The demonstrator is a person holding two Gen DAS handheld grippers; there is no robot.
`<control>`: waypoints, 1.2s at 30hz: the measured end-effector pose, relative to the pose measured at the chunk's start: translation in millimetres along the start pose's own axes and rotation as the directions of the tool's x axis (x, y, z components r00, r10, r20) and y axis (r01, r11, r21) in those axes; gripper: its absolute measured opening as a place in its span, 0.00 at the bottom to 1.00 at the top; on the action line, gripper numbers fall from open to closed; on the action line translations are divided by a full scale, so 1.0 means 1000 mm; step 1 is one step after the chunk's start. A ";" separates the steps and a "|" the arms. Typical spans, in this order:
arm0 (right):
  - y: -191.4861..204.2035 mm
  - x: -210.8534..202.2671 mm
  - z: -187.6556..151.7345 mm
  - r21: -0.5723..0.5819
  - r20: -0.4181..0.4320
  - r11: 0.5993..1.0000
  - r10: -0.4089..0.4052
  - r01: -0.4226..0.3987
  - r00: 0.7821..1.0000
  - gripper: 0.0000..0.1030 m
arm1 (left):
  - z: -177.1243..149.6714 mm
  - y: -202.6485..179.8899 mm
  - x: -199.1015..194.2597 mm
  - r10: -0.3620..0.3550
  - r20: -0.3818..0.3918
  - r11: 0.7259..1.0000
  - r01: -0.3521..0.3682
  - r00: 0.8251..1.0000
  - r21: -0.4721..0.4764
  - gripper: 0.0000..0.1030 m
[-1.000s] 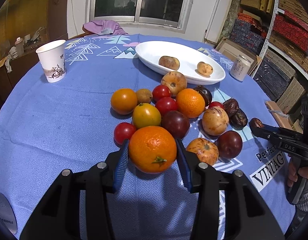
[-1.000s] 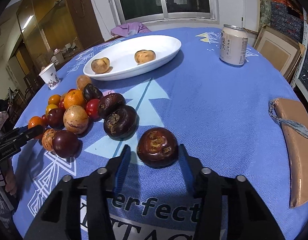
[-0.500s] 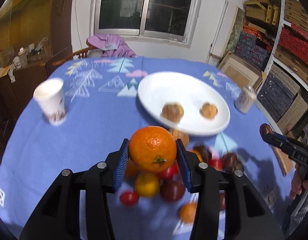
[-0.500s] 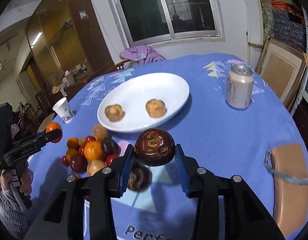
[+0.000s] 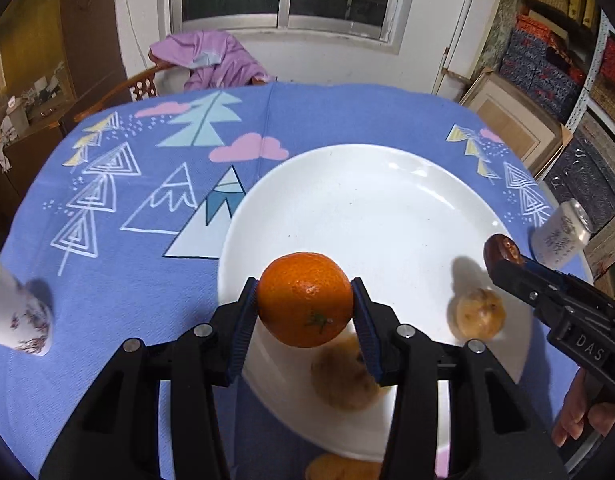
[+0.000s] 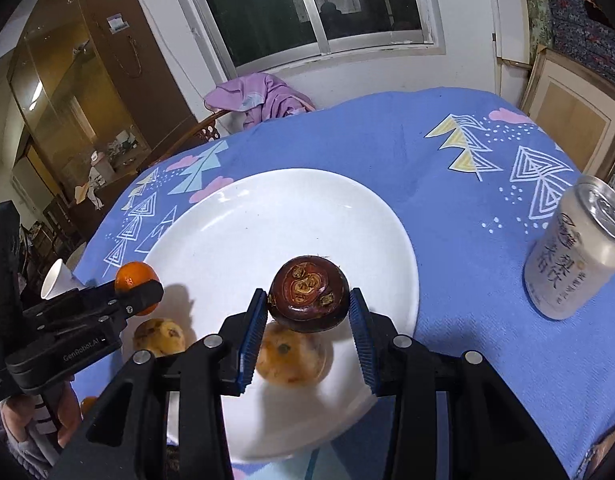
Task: Organize fruits
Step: 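Carry the orange and dark brown fruit onto the white plate and release both, then grasp a red cherry tomato with the left tool while the right tool grasps a dark brown fruit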
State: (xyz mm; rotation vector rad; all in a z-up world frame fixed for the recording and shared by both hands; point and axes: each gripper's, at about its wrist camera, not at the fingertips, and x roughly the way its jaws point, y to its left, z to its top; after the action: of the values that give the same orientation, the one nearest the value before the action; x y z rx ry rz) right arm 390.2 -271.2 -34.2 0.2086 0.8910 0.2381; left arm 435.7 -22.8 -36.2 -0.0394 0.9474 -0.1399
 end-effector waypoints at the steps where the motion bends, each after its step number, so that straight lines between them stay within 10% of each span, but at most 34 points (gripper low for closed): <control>1: -0.002 0.004 0.001 0.007 -0.003 1.000 -0.002 0.002 1.000 0.41 | 0.002 0.001 0.006 -0.005 -0.011 1.000 0.005 1.000 -0.002 0.44; 12: 0.004 -0.052 -0.009 0.037 0.067 0.997 0.068 -0.070 0.995 0.46 | -0.011 0.020 -0.041 -0.029 0.041 0.997 0.032 0.999 -0.071 0.45; 16: 0.018 -0.104 -0.047 -0.012 0.128 0.994 0.106 -0.106 0.986 0.58 | -0.045 0.037 -0.114 0.018 0.170 0.996 -0.003 0.985 -0.086 0.72; 20: 0.025 -0.136 -0.102 -0.051 0.175 0.994 0.106 -0.098 0.979 0.67 | -0.103 0.052 -0.158 0.097 0.241 0.995 -0.085 0.966 -0.059 0.76; 27: 0.015 -0.138 -0.153 -0.076 0.158 0.997 0.042 -0.030 0.987 0.71 | -0.199 0.075 -0.149 0.155 0.193 0.987 -0.147 0.969 -0.058 0.78; 36: 0.012 -0.141 -0.158 -0.060 0.152 0.998 0.036 -0.027 0.988 0.77 | -0.216 0.060 -0.138 0.087 0.161 0.995 -0.095 0.983 0.039 0.78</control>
State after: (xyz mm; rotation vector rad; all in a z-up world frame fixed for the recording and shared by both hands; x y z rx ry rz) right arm 179.5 -288.2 -23.2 0.1848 0.7282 0.2735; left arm 186.9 61.3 -56.8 0.0353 0.7848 -0.0731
